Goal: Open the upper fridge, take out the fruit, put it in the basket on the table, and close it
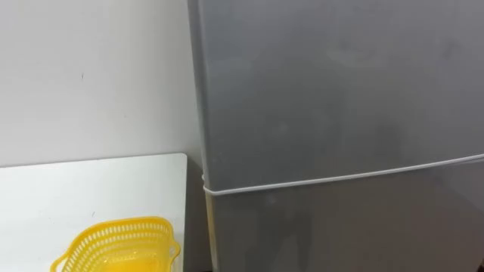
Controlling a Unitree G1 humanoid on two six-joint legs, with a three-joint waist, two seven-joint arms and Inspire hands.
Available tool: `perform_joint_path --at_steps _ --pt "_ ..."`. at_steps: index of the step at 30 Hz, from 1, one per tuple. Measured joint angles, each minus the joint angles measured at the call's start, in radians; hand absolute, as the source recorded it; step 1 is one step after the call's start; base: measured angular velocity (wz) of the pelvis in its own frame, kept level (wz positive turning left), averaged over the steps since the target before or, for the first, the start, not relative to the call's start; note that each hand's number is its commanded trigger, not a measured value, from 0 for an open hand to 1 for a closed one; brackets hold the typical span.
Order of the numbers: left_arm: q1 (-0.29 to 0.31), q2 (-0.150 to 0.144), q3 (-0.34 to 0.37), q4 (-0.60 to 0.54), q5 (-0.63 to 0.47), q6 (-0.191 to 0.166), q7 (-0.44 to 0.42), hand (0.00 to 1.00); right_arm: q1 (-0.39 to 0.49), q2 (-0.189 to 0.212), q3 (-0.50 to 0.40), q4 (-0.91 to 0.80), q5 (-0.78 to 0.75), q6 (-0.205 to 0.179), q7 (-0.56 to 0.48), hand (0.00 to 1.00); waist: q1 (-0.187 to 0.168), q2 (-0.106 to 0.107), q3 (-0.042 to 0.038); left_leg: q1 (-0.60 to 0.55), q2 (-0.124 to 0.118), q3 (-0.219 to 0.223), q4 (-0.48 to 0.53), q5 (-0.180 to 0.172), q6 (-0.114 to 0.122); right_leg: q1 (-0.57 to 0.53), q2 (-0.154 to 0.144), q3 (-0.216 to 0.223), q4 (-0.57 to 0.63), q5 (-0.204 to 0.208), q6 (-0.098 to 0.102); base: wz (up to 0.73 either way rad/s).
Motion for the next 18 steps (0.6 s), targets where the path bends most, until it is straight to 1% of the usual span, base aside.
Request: perform_joint_path --at_steps 8,11,16,18 --pt "-0.002 0.000 -0.001 0.005 -0.003 0.000 -0.003 0.00 0.000 0.000 0.000 0.001 -0.002 -0.003 -0.001 0.00 0.000 0.001 0.0002 0.000 0.000 -0.002 0.000 0.000 0.000 0.000 0.000 0.000 0.000 0.000 0.000 0.00" --pt "-0.014 0.000 -0.001 0.010 -0.003 0.000 -0.003 0.00 0.000 0.000 0.000 -0.001 -0.002 -0.003 -0.002 0.00 0.000 0.001 0.0004 0.000 0.000 -0.002 0.000 0.000 0.000 0.000 0.000 0.000 0.000 0.000 0.000 0.00" --pt "-0.017 0.000 -0.001 0.015 -0.004 0.000 -0.003 0.00 0.000 0.000 0.000 -0.001 -0.003 -0.002 -0.002 0.00 0.000 0.001 0.0006 0.000 0.000 -0.002 0.000 0.000 0.000 0.000 0.000 -0.001 0.000 0.000 0.000 0.00" --pt "-0.017 0.000 -0.001 0.019 -0.019 0.000 -0.001 0.00 0.000 0.000 -0.001 -0.001 -0.002 -0.002 -0.002 0.00 0.000 0.001 0.0006 0.000 0.000 -0.003 0.000 0.000 0.000 0.001 0.000 -0.001 0.000 0.000 0.000 0.00"
